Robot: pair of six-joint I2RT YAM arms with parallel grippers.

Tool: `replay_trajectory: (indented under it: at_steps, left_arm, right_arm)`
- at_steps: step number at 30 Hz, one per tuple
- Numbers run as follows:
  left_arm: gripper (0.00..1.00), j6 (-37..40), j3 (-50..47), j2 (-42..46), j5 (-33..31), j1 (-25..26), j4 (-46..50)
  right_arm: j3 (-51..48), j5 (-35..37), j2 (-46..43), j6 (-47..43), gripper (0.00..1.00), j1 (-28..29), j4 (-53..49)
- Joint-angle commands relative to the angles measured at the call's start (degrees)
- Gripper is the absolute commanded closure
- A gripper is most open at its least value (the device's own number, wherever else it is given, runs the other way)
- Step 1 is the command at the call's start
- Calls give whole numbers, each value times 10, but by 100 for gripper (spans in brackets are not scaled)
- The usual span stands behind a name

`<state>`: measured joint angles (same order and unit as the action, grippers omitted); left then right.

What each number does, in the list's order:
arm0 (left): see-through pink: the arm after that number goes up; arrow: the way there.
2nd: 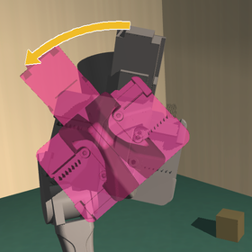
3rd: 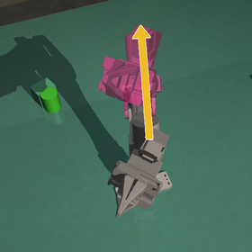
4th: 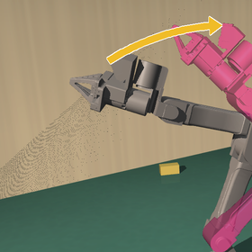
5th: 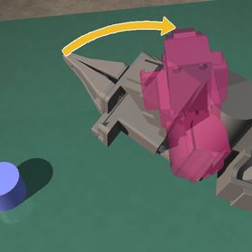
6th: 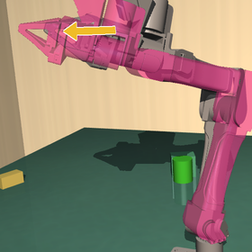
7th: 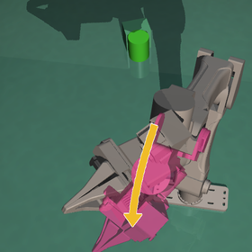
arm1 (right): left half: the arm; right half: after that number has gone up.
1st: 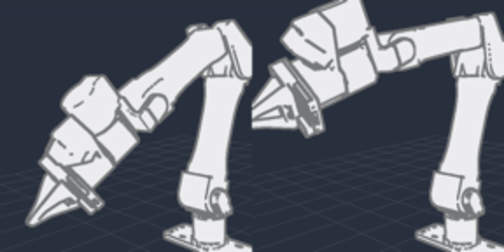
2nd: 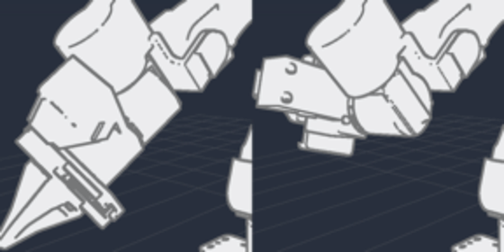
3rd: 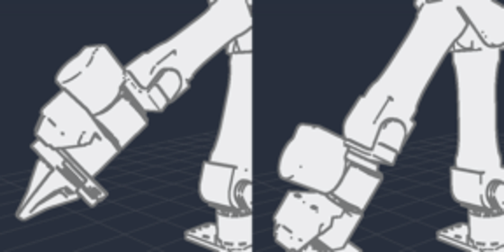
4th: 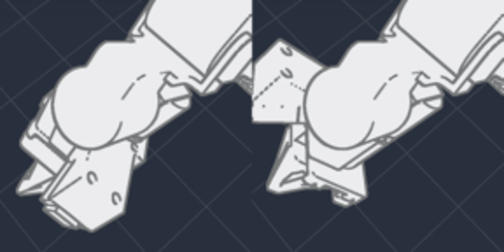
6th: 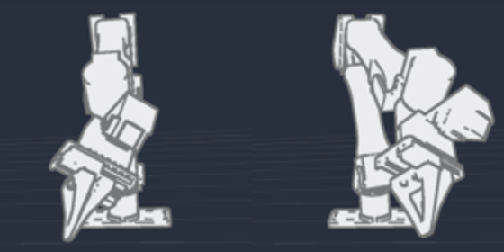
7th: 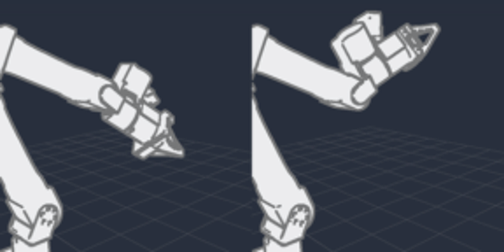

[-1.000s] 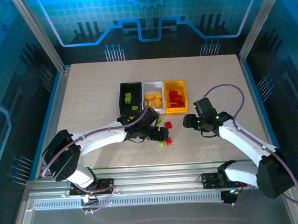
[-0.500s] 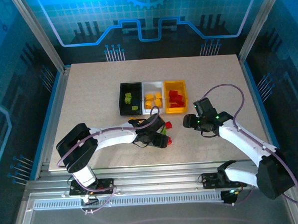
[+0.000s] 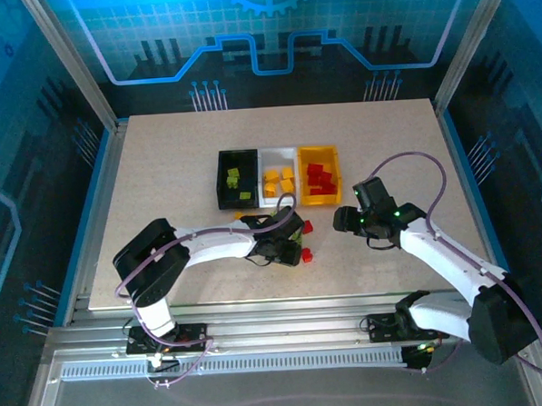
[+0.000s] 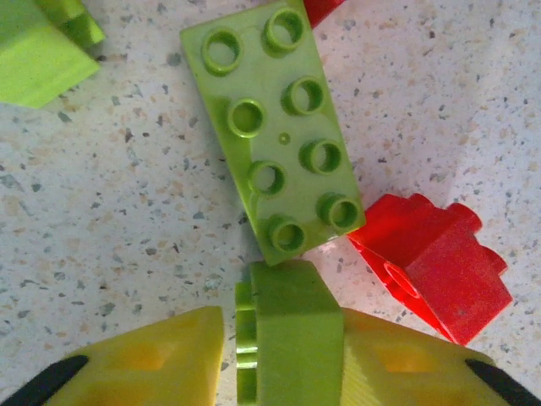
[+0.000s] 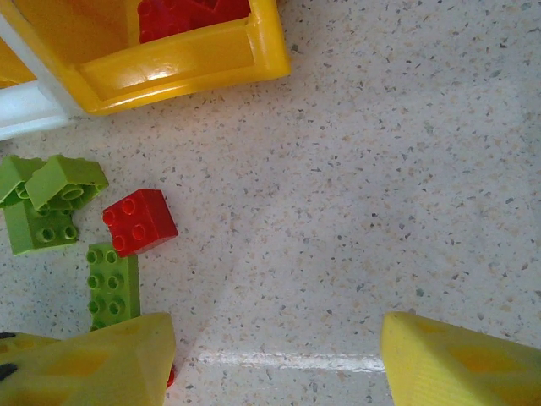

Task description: Sort the legos into containers by color

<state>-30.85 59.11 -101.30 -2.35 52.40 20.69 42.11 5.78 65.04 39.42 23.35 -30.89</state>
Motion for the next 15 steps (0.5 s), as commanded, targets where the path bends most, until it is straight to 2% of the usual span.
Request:
replay_trajectory:
  at_steps: [1, 5, 9, 12, 15]
  left_arm:
    - [68, 3, 0, 16, -19, -1, 10]
    - [75, -15, -22, 51, -27, -11, 12]
    - [78, -31, -36, 121, -60, -49, 31]
    - [77, -29, -30, 176, -105, -104, 52]
    - [76, -25, -8, 190, -126, -168, 53]
  right_arm:
    - [13, 10, -13, -2, 34, 8, -13]
    - [13, 9, -12, -1, 34, 8, -11]
    - [13, 6, -12, 2, 34, 8, -7]
    - [13, 4, -9, 2, 34, 8, -3]
    - [12, 5, -4, 3, 34, 8, 0]
